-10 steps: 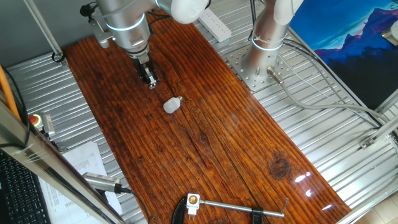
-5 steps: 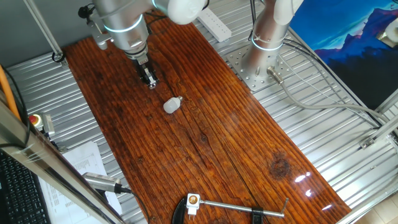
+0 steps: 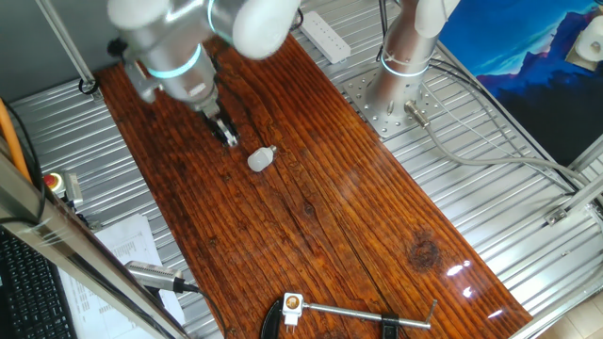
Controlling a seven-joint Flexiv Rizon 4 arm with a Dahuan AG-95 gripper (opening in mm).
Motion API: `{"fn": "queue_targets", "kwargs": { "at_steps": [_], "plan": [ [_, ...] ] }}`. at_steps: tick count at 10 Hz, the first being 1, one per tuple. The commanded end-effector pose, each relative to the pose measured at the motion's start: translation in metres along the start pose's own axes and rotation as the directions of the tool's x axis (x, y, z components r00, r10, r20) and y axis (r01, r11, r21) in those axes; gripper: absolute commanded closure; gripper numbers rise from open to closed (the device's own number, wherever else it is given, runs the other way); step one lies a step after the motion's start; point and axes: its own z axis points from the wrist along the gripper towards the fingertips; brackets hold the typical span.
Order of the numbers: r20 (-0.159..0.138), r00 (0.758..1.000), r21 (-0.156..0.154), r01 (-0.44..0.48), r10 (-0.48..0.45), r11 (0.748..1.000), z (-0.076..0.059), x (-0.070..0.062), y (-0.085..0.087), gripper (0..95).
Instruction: Install the light bulb by rotating it
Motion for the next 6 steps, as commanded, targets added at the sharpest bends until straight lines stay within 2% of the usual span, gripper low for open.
{"fn": "queue_targets", "kwargs": {
  "at_steps": [1,3,6],
  "plan": [
    [-0.008,1.0,-0.005,0.008,-0.008,1.0,0.0052,-0.0028,0.0087,95.0],
    [-0.007,1.0,-0.001,0.03,-0.03,1.0,0.0068,-0.0034,0.011,95.0],
    [-0.025,0.998,-0.005,0.055,-0.055,0.998,0.0102,-0.0051,0.0102,95.0]
  ]
}}
